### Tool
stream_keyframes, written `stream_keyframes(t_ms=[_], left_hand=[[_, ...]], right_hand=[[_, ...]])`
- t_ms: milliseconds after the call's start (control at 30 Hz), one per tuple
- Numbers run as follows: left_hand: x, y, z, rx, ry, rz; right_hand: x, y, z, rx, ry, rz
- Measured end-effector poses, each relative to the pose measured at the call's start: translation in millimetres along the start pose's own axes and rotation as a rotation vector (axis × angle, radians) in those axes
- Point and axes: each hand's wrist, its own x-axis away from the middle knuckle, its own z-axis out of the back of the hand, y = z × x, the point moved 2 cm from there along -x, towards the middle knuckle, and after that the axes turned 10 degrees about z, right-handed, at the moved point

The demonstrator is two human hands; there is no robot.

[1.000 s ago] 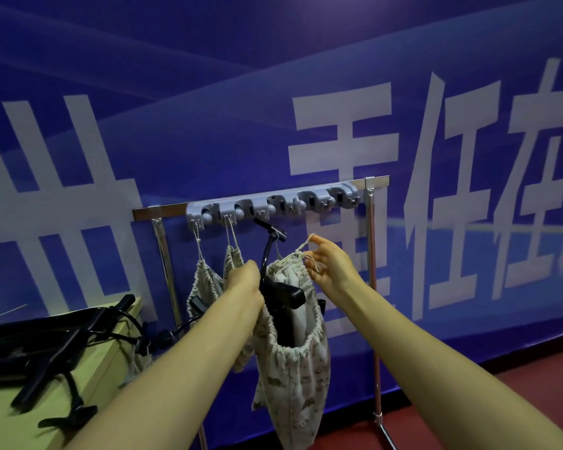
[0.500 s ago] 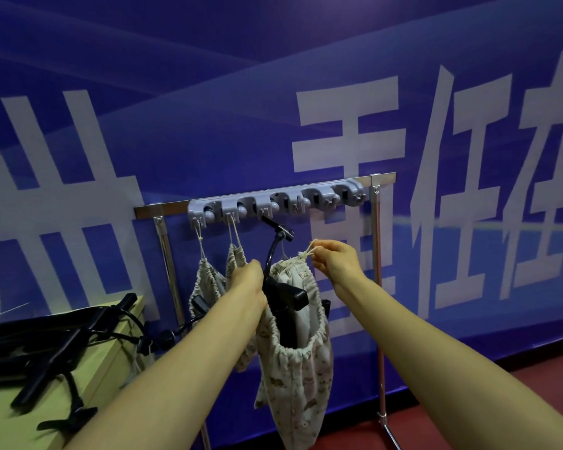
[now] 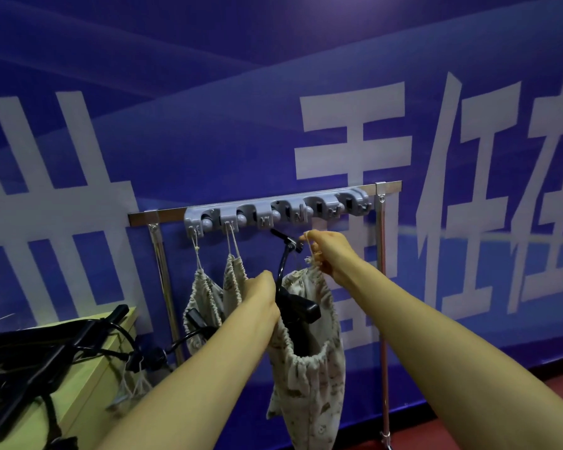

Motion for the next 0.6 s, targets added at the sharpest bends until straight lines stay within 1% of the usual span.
stream_keyframes(t_ms=[100,200,300,433,533,600], left_hand=[[-12,-1,-1,0.031,-0.005,0.012],[-26,2,1,0.111,-0.027,0.057],[-36,9,6,0.142,-0.001,0.047],[-45,19,17,0.141,0.037,0.039],[-58,24,19,0.147,0.060,0.042],[-63,27,20,0.141,0.066,0.033]], right_hand=[[-11,-4,1,0.027,-0.014,-0.020],[-26,-7,-2,0.026,0.003,0.053],[-45,-14,-16,0.180,0.005,0.180],[-69,-22,-53,0.387,-0.023,0.341],[-82,-23,-77,0.560,-0.051,0.397],[-91,-21,-87,0.607,-0.068,0.402]])
